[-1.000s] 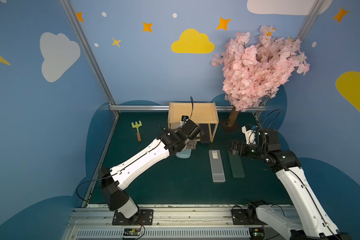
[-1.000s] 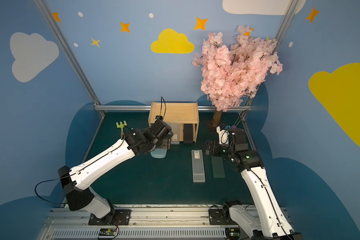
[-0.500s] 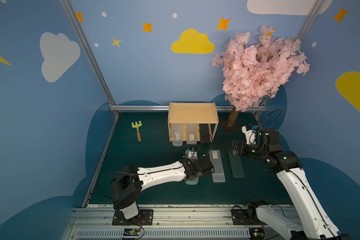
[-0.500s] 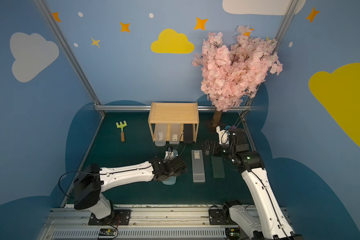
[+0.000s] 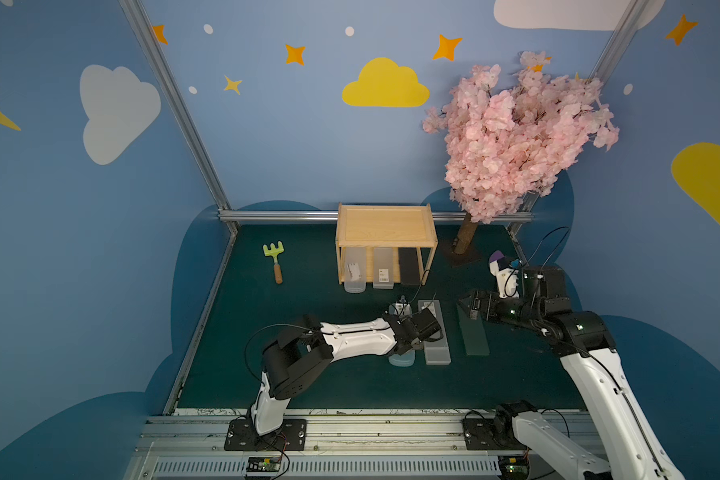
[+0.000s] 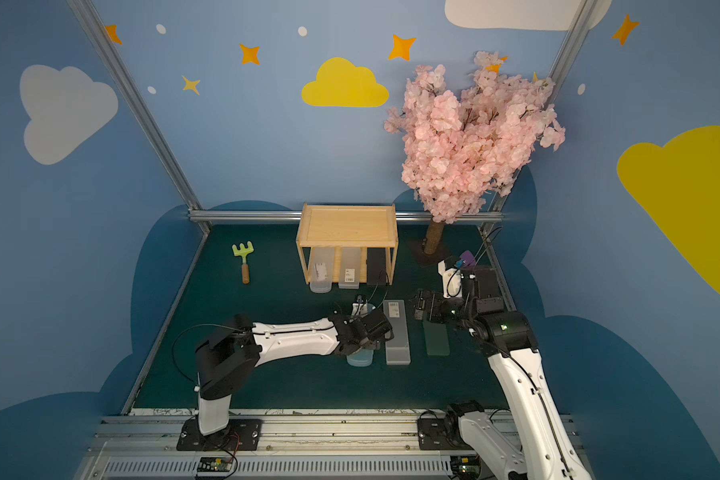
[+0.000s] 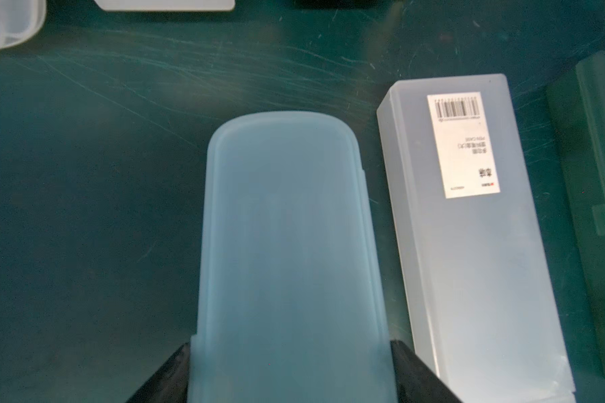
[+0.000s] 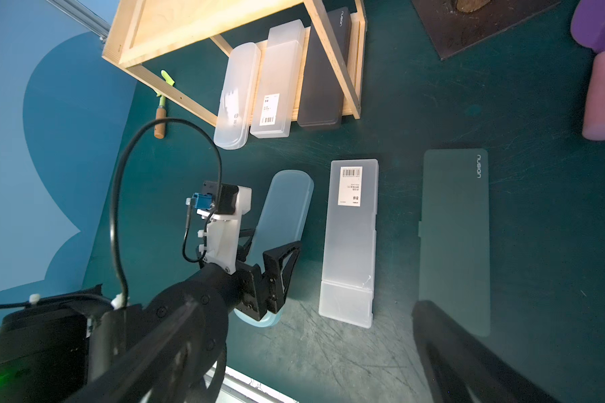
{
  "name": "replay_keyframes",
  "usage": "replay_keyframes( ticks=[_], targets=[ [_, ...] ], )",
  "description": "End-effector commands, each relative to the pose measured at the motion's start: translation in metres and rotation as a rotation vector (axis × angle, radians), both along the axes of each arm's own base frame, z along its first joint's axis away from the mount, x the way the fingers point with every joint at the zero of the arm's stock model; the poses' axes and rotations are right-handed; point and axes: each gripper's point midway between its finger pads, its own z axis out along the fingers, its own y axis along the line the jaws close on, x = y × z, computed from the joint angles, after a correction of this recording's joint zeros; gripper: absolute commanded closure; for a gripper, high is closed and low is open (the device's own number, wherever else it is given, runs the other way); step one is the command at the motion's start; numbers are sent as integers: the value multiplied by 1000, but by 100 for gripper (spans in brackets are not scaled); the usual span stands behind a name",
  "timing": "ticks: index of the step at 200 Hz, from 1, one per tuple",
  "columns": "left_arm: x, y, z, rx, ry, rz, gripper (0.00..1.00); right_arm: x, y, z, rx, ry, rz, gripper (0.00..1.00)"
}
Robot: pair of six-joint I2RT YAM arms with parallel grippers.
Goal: Remove the pencil cases from the shelf
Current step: Place the pencil case at the center of the board.
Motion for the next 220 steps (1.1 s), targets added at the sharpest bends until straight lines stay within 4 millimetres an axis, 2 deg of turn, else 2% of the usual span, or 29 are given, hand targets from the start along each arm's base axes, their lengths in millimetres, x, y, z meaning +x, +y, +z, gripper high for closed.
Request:
replay_keyframes(
  ticks=[1,23,79,133,162,191,208,220],
  targets=[
    [5,-4,-8,-13,6,-9,21,-11,-3,-8,-23,29,2,2],
    [6,-6,-19,-18,27,-13,20,-13,-5,-9,-32,30,2,2],
    [8,-5,-25,-5,34,5,18,-16,-6,-7,-34,26,2,2],
    [10,-8,-18,0,26,-12,0,-20,-8,-8,-41,28,2,2],
    [12,-13,13,-1,-14,-51,0,-20,-8,-3,-41,20,0,2],
    [14,-12,68,-8,-71,-103,0,-17,-8,3,-37,9,-4,2],
    [16,-3,100,21,-108,-137,0,-16,-5,6,-21,4,2,2],
    [22,11,116,53,-128,-144,0,-15,0,7,1,3,17,2]
  ],
)
